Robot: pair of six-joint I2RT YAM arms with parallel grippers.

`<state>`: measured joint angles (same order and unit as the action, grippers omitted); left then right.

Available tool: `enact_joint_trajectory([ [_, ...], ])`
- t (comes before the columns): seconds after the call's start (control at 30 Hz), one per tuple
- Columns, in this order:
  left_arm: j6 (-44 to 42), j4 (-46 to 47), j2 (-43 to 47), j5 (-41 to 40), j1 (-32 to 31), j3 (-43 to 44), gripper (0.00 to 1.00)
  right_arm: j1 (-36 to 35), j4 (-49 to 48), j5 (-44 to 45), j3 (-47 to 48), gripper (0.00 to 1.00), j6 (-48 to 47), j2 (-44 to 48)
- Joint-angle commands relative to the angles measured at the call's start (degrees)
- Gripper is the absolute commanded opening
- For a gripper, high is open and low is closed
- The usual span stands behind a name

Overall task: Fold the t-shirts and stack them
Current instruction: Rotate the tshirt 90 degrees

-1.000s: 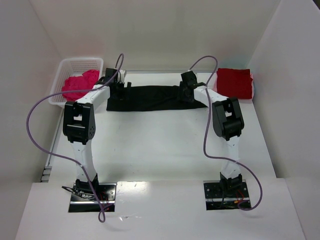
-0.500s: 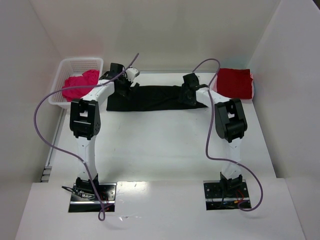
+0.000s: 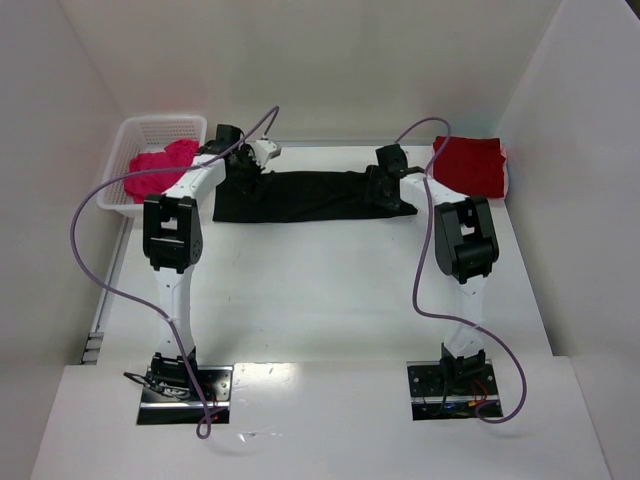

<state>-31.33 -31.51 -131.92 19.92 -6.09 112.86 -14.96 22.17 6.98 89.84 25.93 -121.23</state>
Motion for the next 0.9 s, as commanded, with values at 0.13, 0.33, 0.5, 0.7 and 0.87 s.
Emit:
enact_joint_trajectory([
  [0.13,-3.30,-1.89,-0.89,-4.00,-2.08,-5.54,1.00,-0.07,1.46,-0.92,3.31,0.58,0.87,-0.14],
  [0.33,-0.57,-1.97,-1.50,-4.89,-3.22,-7.47,1.00,-0.07,4.19,-1.62,10.07,0.58,0.35,-5.41],
  [0.5,0.75,-4.43,0.60,-8.66,-5.51,-11.60,1.00,-0.07,7.53,-1.09,16.93,0.58,-0.36,-10.25],
  [0.7,4.53,-6.02,4.12,-13.14,-8.32,-15.65,1.00,-0.07,8.06,-2.15,20.98,0.58,-0.36,-13.59],
  [0.87,4.53,-8.40,4.92,-15.97,-8.94,-13.01,1.00,0.46,8.76,-2.15,23.79,0.58,-0.36,-15.00],
])
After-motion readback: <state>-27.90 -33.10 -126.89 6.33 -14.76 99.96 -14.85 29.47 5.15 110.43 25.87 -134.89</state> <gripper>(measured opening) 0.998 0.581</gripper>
